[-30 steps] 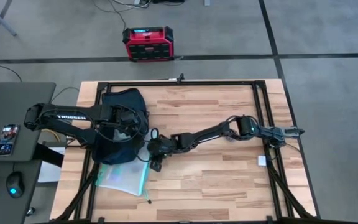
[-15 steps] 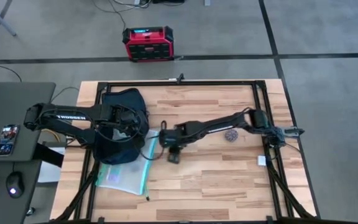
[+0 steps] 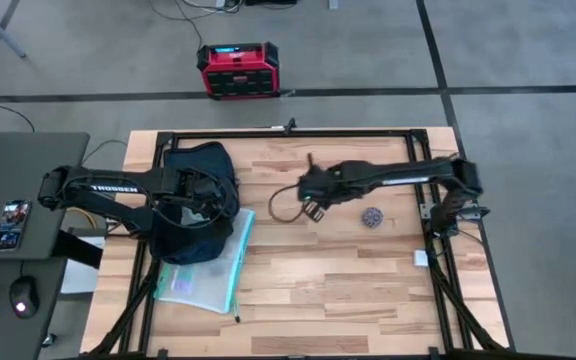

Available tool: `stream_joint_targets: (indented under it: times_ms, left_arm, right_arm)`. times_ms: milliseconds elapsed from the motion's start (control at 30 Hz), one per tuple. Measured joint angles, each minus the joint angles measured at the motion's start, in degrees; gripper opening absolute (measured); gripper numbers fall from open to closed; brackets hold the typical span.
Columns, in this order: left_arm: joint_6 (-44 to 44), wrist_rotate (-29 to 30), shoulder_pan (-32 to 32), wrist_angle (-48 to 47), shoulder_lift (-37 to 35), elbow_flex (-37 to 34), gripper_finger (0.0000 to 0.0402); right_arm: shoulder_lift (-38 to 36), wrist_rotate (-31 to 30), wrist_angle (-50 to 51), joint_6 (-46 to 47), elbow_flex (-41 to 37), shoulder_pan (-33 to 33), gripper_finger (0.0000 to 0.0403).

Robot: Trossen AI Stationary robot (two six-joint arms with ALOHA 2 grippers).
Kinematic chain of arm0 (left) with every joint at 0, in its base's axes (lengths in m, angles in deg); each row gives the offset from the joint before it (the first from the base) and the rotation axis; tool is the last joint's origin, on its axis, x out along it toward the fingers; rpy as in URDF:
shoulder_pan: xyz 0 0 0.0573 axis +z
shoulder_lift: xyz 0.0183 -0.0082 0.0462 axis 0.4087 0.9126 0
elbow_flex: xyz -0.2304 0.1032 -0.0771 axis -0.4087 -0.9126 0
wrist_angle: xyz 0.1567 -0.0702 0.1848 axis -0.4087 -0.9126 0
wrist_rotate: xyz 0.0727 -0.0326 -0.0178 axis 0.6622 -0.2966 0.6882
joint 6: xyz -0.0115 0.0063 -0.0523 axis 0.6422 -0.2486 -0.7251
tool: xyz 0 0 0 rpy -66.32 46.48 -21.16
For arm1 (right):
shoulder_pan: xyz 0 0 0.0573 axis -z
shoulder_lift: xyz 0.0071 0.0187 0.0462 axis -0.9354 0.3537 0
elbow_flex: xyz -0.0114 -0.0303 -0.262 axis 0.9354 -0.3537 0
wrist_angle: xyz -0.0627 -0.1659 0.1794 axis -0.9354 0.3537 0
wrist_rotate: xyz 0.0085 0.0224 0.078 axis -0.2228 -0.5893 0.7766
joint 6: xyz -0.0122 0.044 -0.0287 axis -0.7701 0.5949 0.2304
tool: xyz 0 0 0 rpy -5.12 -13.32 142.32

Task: Unpack backpack
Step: Put the game card into the zip bag, then put the scented candle into the zip bag

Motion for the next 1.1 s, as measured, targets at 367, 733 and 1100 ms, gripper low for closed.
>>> stream_joint_targets:
  times_ms: [367, 733, 1100]
  left_arm:
    - [0.0, -0.1, 0.0, 0.0, 0.0, 0.0, 0.0125]
    - [0.0, -0.1, 0.0, 0.0, 0.0, 0.0, 0.0125]
    - [0.0, 0.0, 0.0, 0.0, 0.0, 0.0, 0.0125]
  right_arm:
    - [-18.4, -3.1, -1.0, 23.0, -24.0, -1.2, 0.0108]
    - [-35.3, 3.7, -8.2, 33.0, -41.1, 2.3, 0.0316]
    - [-41.5, 8.5, -16.4, 31.0, -52.5, 3.9, 0.027]
